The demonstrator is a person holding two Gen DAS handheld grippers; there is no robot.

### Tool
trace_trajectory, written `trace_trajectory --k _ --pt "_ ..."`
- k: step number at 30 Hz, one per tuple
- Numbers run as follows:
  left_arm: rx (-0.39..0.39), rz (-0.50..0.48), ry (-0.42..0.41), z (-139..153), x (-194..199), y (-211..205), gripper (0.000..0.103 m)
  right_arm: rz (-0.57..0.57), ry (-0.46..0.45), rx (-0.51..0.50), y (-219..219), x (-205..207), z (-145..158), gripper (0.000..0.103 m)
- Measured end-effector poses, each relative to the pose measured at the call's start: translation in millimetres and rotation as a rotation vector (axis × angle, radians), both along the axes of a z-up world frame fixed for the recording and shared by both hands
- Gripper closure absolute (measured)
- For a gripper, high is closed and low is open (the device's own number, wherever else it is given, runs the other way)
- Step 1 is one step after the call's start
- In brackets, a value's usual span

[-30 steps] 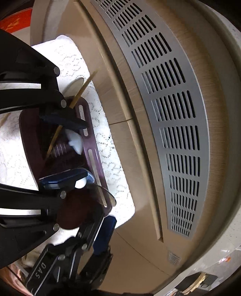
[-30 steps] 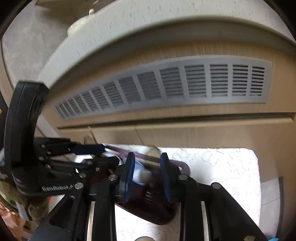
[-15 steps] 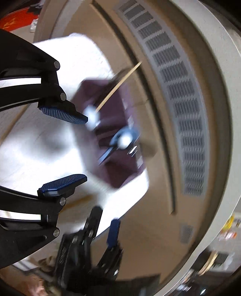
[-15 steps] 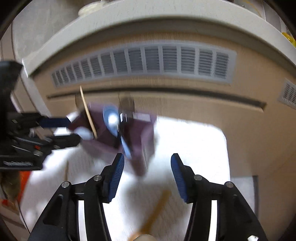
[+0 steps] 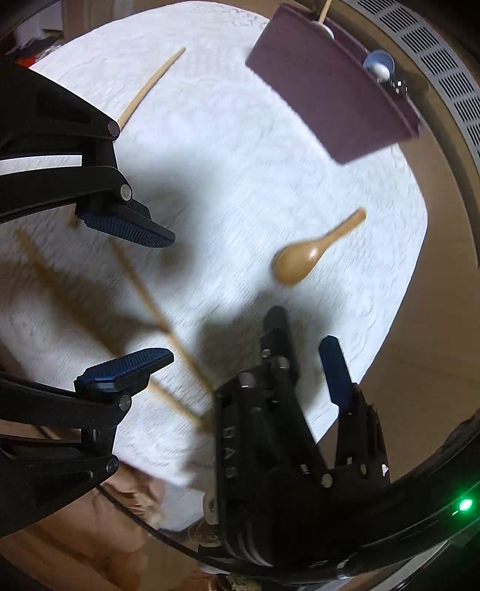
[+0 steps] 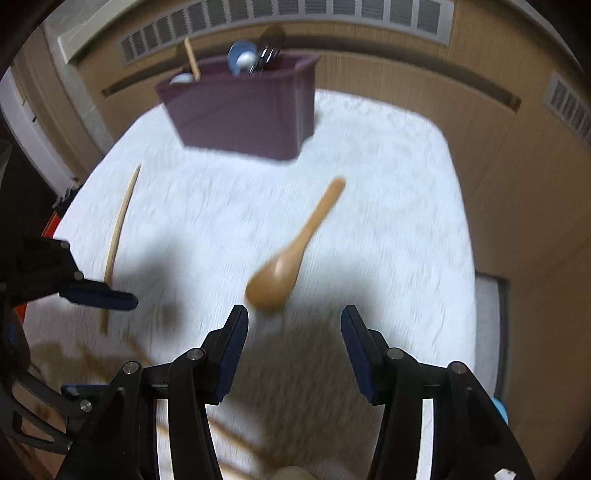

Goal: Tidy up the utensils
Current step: 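Move both grippers back over the remaining utensils on the table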

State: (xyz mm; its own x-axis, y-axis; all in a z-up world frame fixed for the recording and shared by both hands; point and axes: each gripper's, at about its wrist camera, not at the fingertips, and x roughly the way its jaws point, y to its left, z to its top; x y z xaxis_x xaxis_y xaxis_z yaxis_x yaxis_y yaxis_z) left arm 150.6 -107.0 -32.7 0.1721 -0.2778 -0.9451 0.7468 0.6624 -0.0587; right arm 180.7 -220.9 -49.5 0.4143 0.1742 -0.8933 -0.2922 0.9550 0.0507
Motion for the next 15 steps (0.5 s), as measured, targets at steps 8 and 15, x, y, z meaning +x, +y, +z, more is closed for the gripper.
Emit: trace_trajectory --k 8,15 --pt "0.008 -0.025 -0.003 -5.1 -42.7 5.5 0.045 0.026 0.06 0.068 -1.5 -48.4 -13.5 0.053" --pt "-0.026 -0.034 0.006 -17.5 -53.3 24.2 0.045 0.114 0.104 0.08 17.0 -62.0 -22.5 0.053"
